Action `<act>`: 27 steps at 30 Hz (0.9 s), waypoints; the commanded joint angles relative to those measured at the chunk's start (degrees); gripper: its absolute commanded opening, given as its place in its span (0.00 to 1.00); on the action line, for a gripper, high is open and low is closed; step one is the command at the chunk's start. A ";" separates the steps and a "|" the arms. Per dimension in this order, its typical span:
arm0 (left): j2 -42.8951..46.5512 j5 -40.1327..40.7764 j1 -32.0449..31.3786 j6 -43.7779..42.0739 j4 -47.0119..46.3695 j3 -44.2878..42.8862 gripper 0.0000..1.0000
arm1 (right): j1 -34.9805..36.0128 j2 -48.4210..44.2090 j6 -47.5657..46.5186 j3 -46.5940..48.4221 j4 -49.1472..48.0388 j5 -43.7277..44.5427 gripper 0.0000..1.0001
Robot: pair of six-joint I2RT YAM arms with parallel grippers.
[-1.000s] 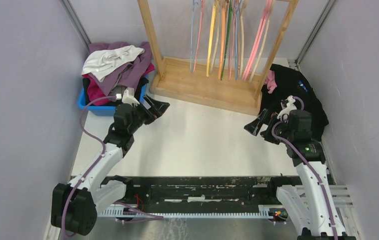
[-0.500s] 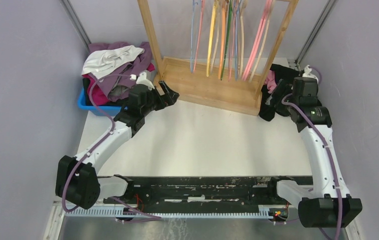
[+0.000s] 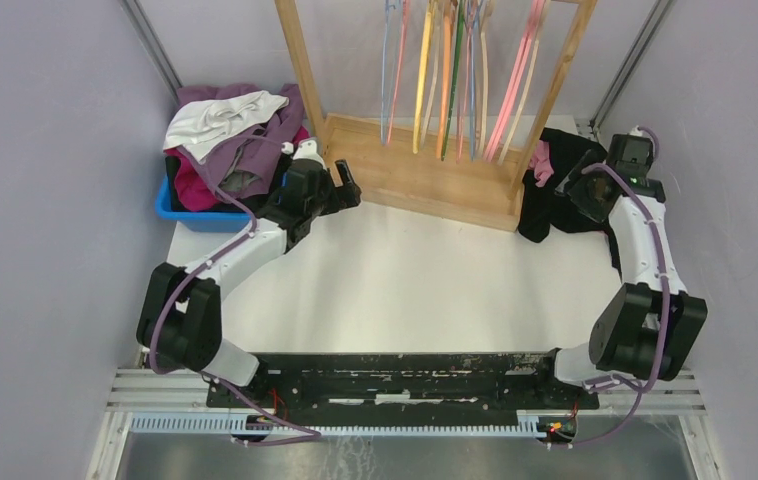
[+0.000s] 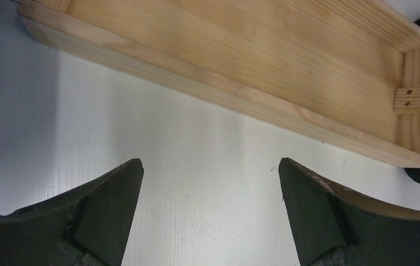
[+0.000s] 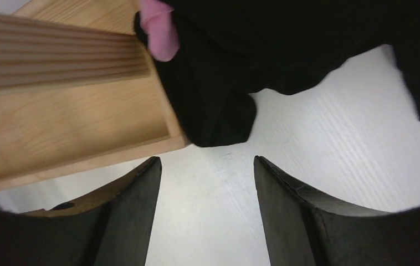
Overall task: Place the skirt on the hanger
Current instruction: Pick up the skirt from the bin.
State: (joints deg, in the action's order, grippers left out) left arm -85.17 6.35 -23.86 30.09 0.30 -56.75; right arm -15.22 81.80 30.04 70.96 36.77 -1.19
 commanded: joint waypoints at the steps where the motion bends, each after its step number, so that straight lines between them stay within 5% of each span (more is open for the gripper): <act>1: 0.05 7.22 1.33 -4.98 -1.18 -3.69 0.99 | 4.12 -1.76 0.13 1.04 -5.86 -8.79 0.69; 15: -1.23 19.60 16.01 -7.37 2.63 -12.81 0.99 | 23.15 -21.38 1.22 -19.80 -7.42 -12.29 0.67; 27: -9.27 25.82 19.95 -10.63 3.70 -24.20 0.99 | 25.41 -28.84 1.86 -27.40 -7.60 -15.70 0.66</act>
State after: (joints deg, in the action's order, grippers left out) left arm -92.99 27.42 -4.69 22.31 4.29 -77.78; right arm 9.76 54.41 31.11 44.64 31.88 -15.38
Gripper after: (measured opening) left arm 0.990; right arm 0.665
